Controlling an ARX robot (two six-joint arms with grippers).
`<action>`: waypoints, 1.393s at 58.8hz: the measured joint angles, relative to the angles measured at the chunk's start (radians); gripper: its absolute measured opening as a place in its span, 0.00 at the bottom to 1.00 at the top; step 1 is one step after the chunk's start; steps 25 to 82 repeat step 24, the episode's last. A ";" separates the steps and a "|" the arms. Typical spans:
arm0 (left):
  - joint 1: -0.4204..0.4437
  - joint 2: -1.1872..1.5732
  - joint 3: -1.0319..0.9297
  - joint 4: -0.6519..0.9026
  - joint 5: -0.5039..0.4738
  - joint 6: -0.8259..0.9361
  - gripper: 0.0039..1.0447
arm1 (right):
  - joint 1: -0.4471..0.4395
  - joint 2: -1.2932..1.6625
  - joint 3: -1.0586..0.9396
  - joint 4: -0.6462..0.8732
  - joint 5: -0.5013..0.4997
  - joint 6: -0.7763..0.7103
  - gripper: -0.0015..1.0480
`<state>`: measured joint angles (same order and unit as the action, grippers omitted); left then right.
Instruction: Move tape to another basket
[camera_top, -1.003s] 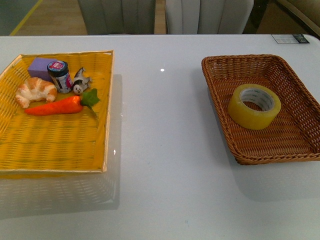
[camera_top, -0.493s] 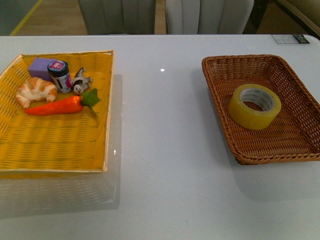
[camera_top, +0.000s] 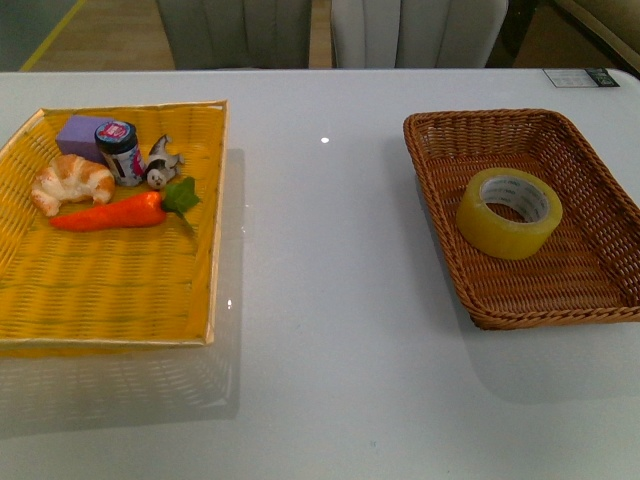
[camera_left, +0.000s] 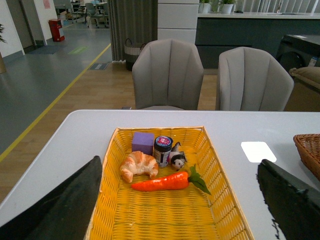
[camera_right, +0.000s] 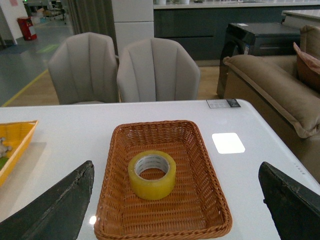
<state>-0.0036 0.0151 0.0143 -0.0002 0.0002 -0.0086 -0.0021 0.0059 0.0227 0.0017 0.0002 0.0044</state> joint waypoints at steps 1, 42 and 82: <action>0.000 0.000 0.000 0.000 0.000 0.000 0.91 | 0.000 0.000 0.000 0.000 0.000 0.000 0.91; 0.000 0.000 0.000 0.000 0.000 0.000 0.92 | 0.000 0.000 0.000 0.000 0.000 0.000 0.91; 0.000 0.000 0.000 0.000 0.000 0.000 0.92 | 0.000 0.000 0.000 0.000 0.000 0.000 0.91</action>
